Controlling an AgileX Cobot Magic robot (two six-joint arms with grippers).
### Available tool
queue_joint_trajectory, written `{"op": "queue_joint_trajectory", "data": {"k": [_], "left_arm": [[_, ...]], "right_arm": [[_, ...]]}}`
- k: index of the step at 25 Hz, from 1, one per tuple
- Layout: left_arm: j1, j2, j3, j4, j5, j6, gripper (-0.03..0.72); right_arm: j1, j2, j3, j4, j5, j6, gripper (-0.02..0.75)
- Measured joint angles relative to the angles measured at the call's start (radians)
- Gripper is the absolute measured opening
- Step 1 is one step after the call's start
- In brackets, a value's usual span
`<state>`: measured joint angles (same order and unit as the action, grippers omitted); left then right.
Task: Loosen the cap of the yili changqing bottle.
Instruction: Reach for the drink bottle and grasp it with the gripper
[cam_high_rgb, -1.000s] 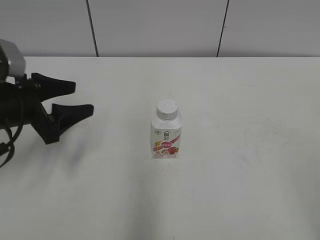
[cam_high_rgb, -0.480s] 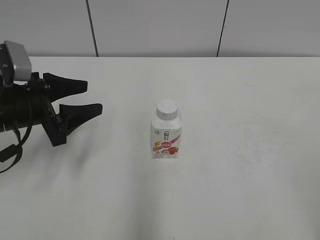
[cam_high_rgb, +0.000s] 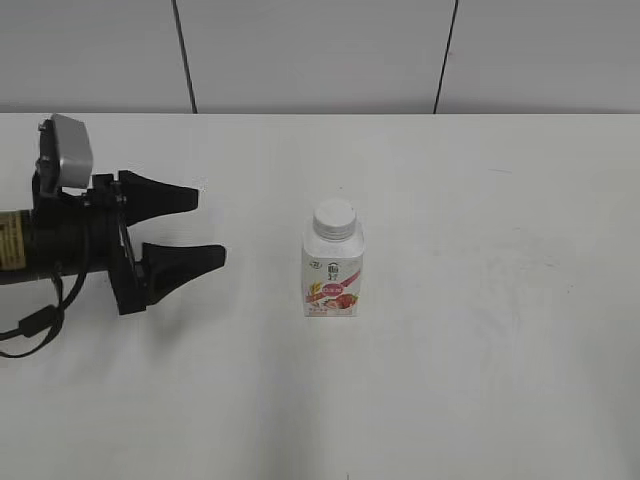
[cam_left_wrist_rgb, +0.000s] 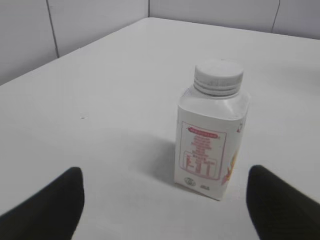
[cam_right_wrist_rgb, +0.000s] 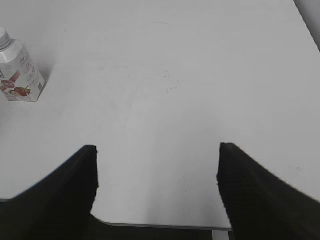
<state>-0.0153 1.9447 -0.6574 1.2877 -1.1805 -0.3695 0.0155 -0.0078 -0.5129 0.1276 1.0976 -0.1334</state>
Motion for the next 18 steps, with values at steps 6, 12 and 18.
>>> {"op": "queue_joint_trajectory", "data": {"k": [6,12,18], "left_arm": [[-0.105,0.056,-0.080,0.036,0.002,-0.025,0.596],[-0.200,0.104,-0.169,0.030,0.020,-0.060,0.590],[-0.258,0.134,-0.261,0.017,0.057,-0.111,0.590]], "right_arm": [[0.000,0.000,0.000,0.000,0.000,0.000,0.585],[0.000,0.000,0.000,0.000,0.000,0.000,0.585],[0.000,0.000,0.000,0.000,0.000,0.000,0.585]]}}
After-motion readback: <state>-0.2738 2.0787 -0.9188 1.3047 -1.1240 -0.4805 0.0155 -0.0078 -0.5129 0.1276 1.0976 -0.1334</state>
